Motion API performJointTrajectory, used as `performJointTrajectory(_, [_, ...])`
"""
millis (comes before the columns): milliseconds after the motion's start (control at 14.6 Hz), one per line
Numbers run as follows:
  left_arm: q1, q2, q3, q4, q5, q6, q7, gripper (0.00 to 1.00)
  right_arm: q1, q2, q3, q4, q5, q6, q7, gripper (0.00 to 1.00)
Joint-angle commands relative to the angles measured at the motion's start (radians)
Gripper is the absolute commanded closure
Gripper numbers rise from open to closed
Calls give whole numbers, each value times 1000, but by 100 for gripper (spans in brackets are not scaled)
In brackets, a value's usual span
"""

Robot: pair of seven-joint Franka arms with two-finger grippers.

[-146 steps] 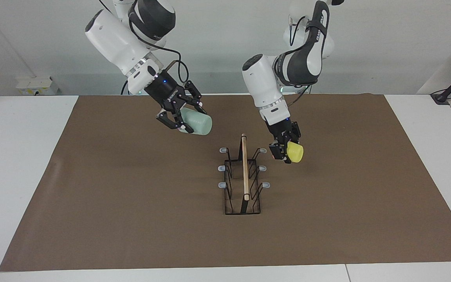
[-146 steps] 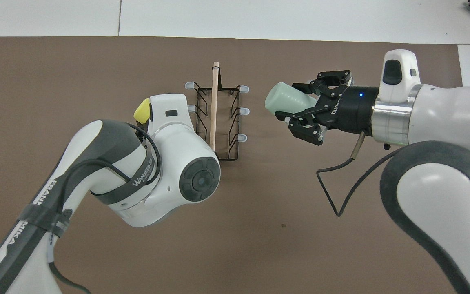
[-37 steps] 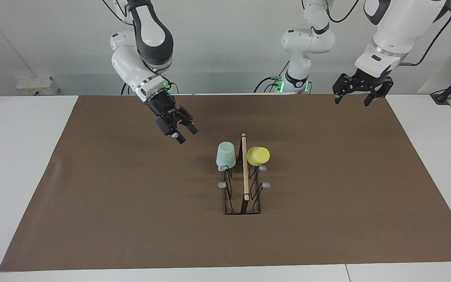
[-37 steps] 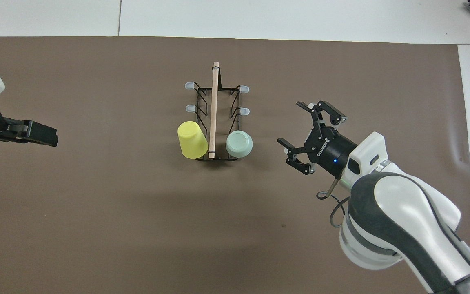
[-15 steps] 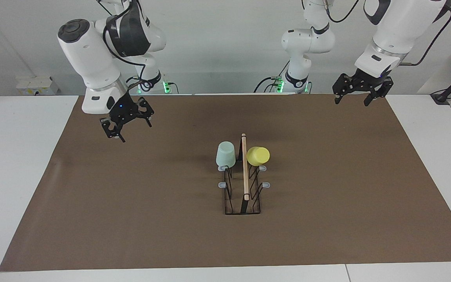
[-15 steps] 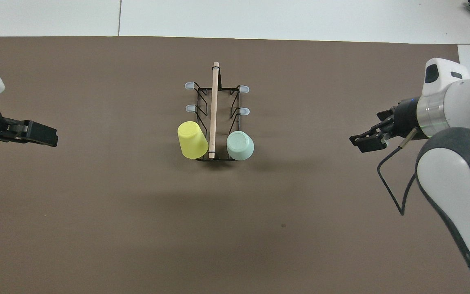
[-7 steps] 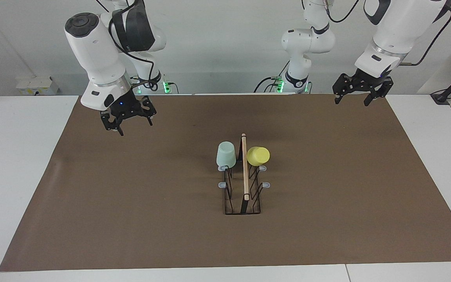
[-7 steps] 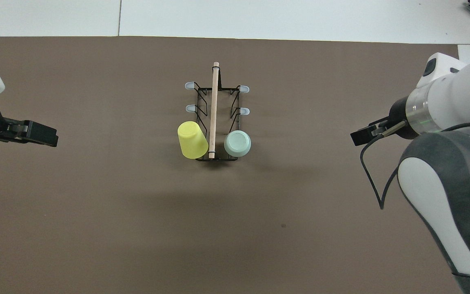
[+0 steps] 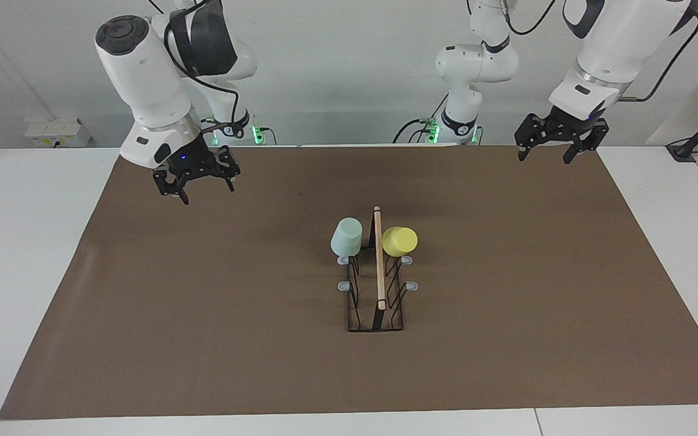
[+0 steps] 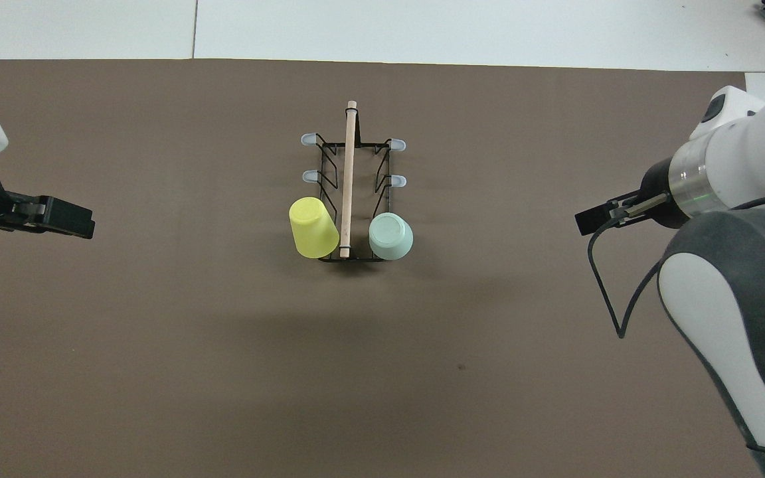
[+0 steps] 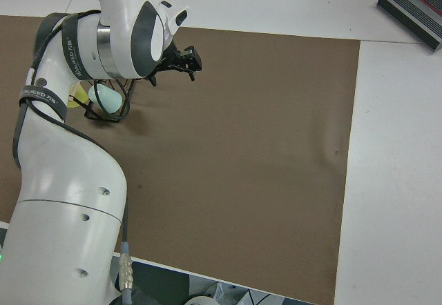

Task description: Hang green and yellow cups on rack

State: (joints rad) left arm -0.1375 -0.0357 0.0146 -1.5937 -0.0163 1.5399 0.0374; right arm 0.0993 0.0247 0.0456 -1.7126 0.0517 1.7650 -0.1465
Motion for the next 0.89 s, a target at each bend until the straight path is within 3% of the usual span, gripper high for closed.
performJointTrajectory(0, [10, -4, -7, -5, 12, -9, -10, 0, -21, 20, 7, 31, 0, -36, 16, 0])
performJointTrajectory(822, [10, -4, -7, -3, 13, -9, -10, 0, -101, 20, 73, 31, 4, -33, 21, 0])
